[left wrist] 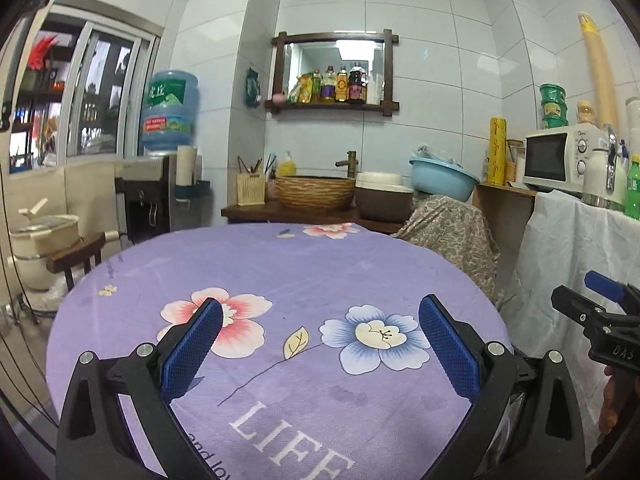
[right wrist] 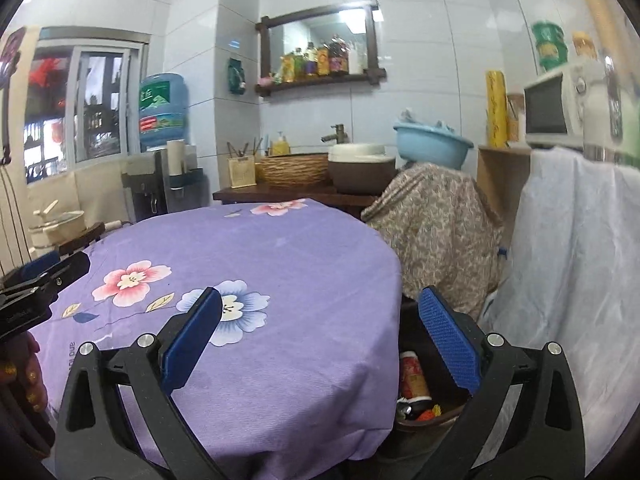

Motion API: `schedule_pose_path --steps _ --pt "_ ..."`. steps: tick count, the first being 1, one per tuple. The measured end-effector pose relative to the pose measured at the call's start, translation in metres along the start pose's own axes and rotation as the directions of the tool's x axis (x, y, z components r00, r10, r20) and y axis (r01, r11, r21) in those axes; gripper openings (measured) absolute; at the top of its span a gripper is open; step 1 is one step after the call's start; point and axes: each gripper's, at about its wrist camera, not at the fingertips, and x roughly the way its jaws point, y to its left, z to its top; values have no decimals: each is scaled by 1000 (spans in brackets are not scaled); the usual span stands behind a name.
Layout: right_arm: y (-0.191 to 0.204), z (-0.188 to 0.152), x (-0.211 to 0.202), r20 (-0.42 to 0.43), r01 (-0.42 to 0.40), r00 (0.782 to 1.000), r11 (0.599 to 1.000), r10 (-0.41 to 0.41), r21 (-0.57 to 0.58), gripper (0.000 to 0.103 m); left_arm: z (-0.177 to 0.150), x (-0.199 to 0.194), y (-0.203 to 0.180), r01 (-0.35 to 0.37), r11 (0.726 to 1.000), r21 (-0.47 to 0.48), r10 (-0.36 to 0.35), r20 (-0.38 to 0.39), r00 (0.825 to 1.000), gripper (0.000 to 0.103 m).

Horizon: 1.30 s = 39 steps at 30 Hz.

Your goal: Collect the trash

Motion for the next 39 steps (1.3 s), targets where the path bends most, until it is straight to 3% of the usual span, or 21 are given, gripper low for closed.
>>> schedule_pose_path --steps 9,39 --pt "19 -5 -21 44 -21 999 999 23 -30 97 1 -3 -4 15 1000 9 -15 24 1000 97" --pt "19 -7 -27 39 -28 999 999 29 -20 97 1 0 -7 30 1000 -8 -30 -1 1000 97"
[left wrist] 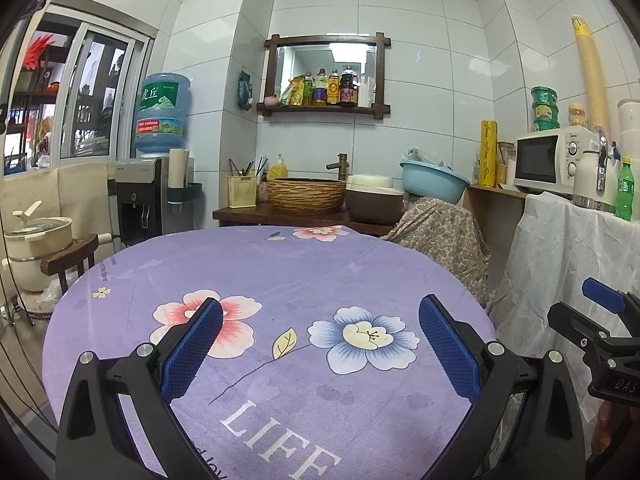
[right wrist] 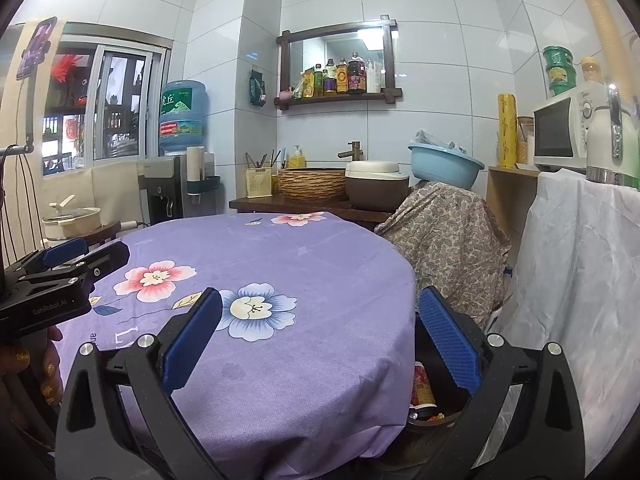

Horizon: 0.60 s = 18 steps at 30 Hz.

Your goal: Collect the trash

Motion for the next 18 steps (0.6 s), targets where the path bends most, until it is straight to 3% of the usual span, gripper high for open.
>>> schedule_pose_path --steps 18 --pt "-1 0 0 -1 -1 1000 1000 1 1 97 -2 0 -1 1 1000 16 -1 -5 1000 97"
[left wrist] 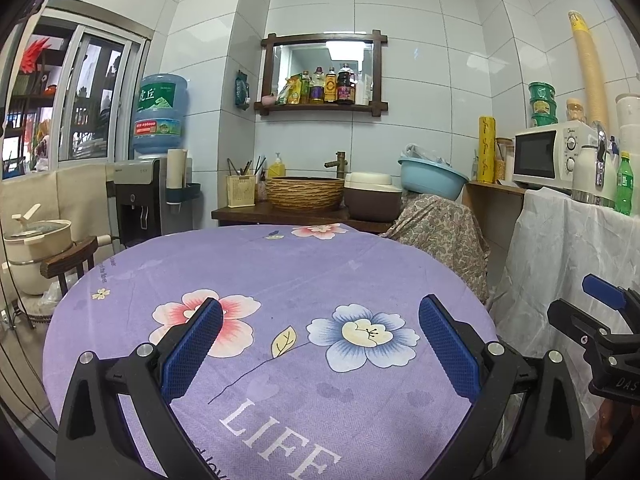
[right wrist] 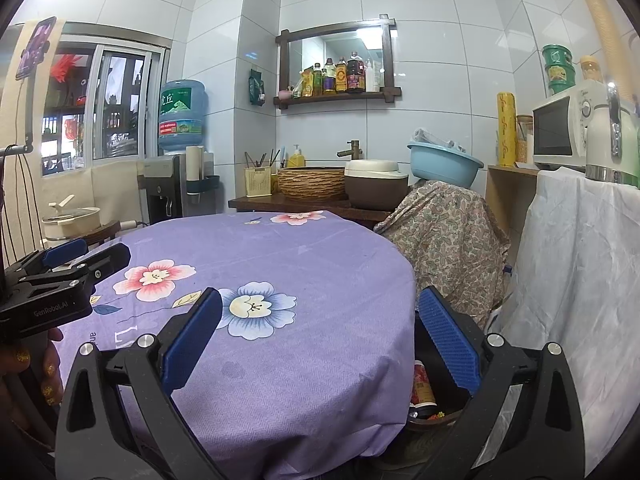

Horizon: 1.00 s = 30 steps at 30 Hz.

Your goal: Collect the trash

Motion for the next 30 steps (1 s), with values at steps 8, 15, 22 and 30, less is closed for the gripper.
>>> schedule_pose_path --steps 8,15,22,30 --pt "-1 0 1 0 1 1000 1000 -1 2 97 0 -1 -3 -16 1000 13 16 9 1000 97" --pt "0 -2 2 -2 7 1000 1000 -7 5 97 1 0 -1 3 1000 13 -3 5 1000 97" --pt "2 -3 3 -2 13 1000 1000 -13 8 97 1 -1 -1 8 1000 16 -8 11 1000 97" --pt "1 -4 3 -4 13 1000 1000 -13 10 97 1 -1 -4 12 1000 29 -12 11 1000 97"
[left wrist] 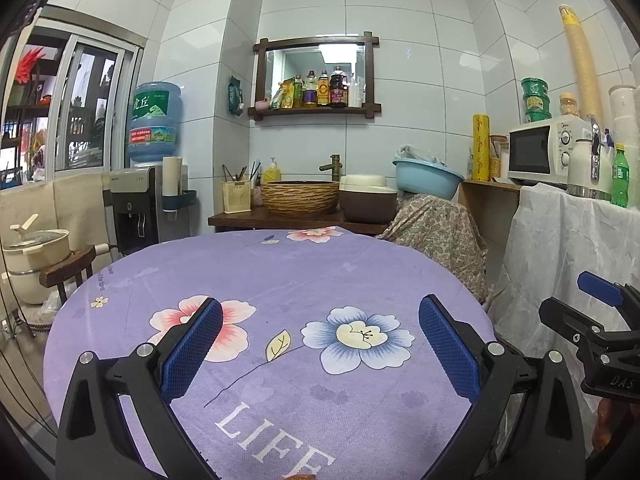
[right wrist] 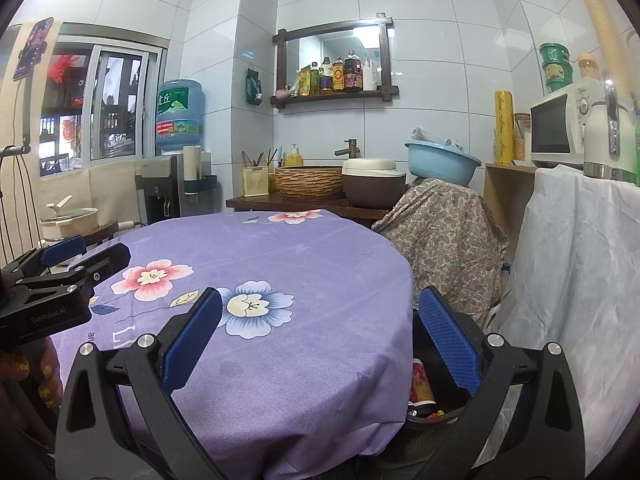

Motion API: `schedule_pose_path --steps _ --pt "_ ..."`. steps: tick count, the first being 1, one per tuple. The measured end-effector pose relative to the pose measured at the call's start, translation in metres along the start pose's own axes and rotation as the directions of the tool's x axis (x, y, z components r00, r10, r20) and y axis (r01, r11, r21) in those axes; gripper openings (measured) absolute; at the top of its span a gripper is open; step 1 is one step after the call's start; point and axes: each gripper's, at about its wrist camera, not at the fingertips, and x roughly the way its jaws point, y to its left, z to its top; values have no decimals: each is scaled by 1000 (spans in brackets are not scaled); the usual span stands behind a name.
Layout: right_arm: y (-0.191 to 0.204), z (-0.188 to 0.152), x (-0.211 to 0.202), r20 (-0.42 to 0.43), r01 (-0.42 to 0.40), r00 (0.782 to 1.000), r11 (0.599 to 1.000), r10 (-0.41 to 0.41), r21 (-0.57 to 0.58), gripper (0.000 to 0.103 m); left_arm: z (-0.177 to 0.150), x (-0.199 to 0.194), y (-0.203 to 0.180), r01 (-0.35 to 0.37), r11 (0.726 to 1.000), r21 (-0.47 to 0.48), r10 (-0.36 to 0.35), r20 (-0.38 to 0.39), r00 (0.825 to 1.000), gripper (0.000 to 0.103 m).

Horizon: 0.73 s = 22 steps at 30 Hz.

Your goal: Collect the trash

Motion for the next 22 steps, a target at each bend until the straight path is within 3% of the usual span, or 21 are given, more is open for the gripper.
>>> schedule_pose_path --steps 22 --pt "7 -2 1 -11 13 1000 1000 -13 19 97 0 3 3 -2 1000 -21 1 -25 1000 97"
